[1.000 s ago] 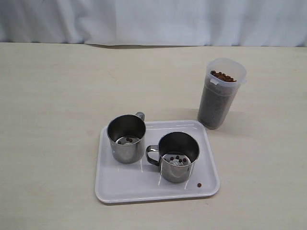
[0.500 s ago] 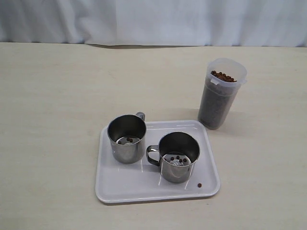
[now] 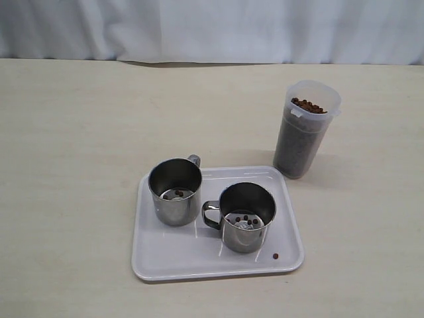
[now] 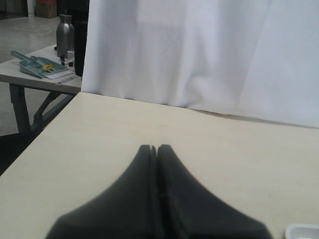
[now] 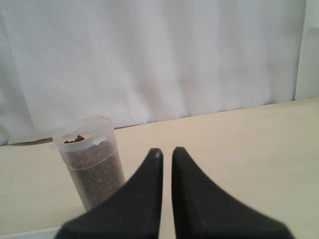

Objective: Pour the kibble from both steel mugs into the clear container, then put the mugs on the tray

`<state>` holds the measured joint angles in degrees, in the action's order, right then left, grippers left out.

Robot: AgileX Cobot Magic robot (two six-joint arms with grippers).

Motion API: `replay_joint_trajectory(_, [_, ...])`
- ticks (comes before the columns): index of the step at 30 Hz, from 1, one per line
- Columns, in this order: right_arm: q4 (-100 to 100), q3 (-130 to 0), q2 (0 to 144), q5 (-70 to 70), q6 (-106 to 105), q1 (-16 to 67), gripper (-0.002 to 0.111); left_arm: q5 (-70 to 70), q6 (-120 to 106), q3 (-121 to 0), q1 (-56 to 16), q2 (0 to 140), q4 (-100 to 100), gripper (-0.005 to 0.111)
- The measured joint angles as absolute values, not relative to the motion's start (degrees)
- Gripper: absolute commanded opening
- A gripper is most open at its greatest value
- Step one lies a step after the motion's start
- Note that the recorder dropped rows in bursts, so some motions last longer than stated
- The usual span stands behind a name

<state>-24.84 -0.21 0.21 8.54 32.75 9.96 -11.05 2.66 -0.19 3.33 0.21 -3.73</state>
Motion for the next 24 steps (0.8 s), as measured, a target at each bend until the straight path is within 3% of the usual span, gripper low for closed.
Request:
replay_joint_trajectory(15, [-23.54, -0.21, 0.21, 6.45, 32.82, 9.96, 0.005, -11.14, 2.66, -0.19, 3.33, 0.21, -3.35, 0.0])
replay_joint_trajectory(24, [1.34, -0.21, 0.21, 6.34, 1.57, 9.96, 0.005, -11.26, 2.66, -0.19, 3.33, 0.21, -3.35, 0.0])
